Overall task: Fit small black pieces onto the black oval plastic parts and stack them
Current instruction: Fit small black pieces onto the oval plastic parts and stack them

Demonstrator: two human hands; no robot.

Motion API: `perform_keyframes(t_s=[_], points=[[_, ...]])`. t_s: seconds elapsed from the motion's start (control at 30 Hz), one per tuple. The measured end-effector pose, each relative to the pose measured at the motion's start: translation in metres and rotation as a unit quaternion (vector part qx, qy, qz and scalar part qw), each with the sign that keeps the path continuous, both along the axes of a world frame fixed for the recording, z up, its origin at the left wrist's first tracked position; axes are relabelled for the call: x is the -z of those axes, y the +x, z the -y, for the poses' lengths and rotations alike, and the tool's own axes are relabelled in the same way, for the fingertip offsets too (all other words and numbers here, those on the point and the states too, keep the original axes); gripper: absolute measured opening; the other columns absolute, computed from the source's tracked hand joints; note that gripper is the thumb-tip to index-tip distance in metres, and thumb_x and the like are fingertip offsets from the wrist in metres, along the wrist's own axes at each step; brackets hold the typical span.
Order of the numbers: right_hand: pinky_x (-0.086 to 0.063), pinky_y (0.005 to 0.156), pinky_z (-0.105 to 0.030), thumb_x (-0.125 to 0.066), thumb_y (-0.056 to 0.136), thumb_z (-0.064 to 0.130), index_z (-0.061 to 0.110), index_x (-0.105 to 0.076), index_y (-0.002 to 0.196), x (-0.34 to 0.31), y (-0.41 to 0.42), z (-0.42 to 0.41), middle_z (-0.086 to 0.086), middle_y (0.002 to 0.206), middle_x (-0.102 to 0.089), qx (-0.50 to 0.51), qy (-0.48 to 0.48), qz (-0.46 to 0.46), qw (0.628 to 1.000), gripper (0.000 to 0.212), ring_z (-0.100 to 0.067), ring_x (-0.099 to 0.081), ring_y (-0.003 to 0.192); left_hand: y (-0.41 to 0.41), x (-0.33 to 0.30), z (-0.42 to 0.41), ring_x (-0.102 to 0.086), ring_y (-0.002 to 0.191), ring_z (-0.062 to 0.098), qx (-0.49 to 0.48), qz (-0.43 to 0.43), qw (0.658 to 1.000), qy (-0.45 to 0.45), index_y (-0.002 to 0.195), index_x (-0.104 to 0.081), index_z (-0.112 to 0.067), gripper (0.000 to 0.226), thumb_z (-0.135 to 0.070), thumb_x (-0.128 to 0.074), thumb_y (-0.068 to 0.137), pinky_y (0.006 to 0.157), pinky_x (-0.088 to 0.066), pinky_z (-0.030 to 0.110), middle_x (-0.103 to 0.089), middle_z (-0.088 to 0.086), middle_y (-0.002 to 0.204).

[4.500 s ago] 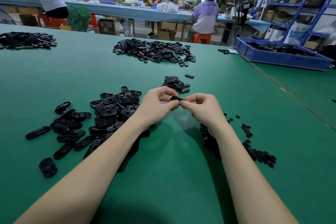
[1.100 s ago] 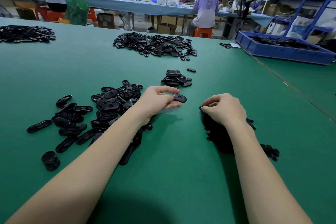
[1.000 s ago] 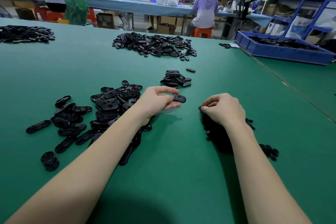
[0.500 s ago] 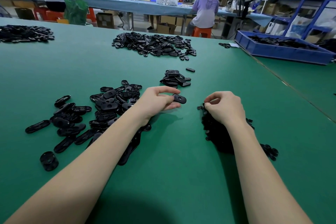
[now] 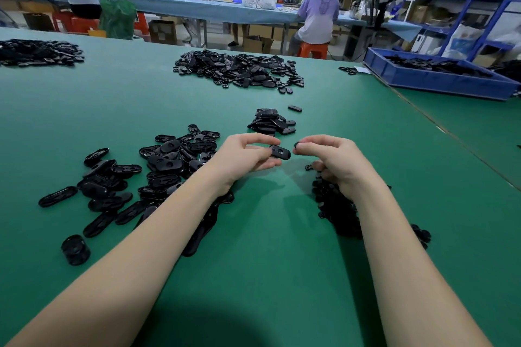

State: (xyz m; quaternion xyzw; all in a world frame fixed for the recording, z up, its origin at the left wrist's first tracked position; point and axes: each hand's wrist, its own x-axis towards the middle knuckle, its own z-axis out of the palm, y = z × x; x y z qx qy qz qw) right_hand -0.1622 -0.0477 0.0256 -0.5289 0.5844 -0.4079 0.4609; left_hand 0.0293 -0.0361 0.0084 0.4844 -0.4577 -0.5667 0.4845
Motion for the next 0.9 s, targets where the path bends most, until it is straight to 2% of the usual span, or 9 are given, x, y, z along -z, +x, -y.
perform_keyframes(t_s=[0.1,0.47,0.7,0.9], points=[[-0.027,0.043,-0.019,-0.085,0.077,0.023,0.024,-0.077,0.085,-0.0013,0.0013,-0.001,-0.003,0.088,-0.071,-0.019,0.015,0.037,0.999,0.012,-0.005,-0.043,0.045,0.0002,-0.0014,-0.0011,-0.075,0.097,0.026,0.015,-0.019,1.0,0.004,0.114,-0.071,-0.005,0.023,0.003,-0.055,0.099,0.085,-0.059,0.022,-0.076,0.018,0.103],[-0.027,0.043,-0.017,-0.08,0.082,0.018,0.027,-0.082,0.088,0.0012,0.0009,0.0,0.005,0.083,-0.071,-0.045,0.004,0.037,0.998,0.011,-0.006,-0.04,0.049,0.0012,0.0001,0.0003,-0.075,0.099,0.029,0.032,-0.047,0.998,0.004,0.108,-0.073,-0.008,0.022,0.004,-0.058,0.097,0.09,-0.058,0.026,-0.069,0.02,0.117],[-0.028,0.043,-0.017,-0.085,0.079,0.025,0.025,-0.081,0.088,0.0016,0.0026,-0.0001,0.003,0.081,-0.067,-0.036,0.016,0.016,0.999,0.01,-0.009,-0.043,0.056,0.0012,-0.0017,-0.0005,-0.075,0.099,0.029,0.034,-0.052,0.998,0.006,0.108,-0.072,-0.008,0.022,0.004,-0.057,0.098,0.09,-0.058,0.026,-0.073,0.019,0.112],[-0.031,0.045,-0.016,-0.085,0.08,0.028,0.026,-0.08,0.087,0.0012,0.0035,-0.0008,0.002,0.082,-0.066,-0.035,0.013,-0.022,0.999,0.009,-0.013,-0.048,0.071,0.0004,-0.0029,-0.0016,-0.075,0.098,0.028,0.029,-0.058,0.998,0.006,0.11,-0.071,-0.007,0.021,0.004,-0.058,0.097,0.085,-0.059,0.023,-0.076,0.017,0.104]])
